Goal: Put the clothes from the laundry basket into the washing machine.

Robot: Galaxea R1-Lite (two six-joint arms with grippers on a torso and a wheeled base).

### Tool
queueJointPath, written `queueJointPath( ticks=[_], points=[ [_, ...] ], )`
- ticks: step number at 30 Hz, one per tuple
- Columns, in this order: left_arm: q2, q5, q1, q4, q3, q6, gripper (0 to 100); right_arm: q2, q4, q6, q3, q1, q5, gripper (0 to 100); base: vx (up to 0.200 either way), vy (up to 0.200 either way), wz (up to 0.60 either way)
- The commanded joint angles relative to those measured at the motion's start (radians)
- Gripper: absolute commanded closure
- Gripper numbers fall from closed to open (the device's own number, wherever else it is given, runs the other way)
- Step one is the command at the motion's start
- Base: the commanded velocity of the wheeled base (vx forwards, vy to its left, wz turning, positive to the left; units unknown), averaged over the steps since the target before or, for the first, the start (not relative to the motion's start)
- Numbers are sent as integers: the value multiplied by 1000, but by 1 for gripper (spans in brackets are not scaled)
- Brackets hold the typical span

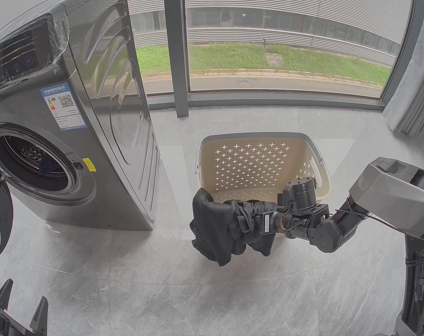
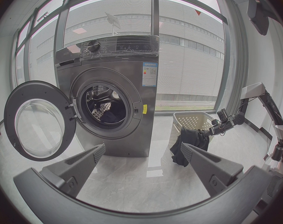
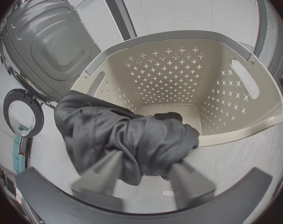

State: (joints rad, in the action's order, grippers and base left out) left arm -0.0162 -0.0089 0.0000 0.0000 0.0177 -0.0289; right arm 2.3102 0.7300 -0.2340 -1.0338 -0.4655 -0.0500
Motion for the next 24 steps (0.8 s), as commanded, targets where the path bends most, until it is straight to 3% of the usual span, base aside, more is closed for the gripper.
queueJointPath(
  ticks=[1,11,24],
  points=[
    [16,1,0,0,-18,0,0,0,12,-1,-2,-4,-1,100,0,0,0],
    [16,1,-2,0,-18,-5,0,-95,11,-1,72,-27,-2,100,0,0,0],
    [16,1,-2,0,-18,-3,0,-402,-4,5,219,-74,-34,100,0,0,0]
  ],
)
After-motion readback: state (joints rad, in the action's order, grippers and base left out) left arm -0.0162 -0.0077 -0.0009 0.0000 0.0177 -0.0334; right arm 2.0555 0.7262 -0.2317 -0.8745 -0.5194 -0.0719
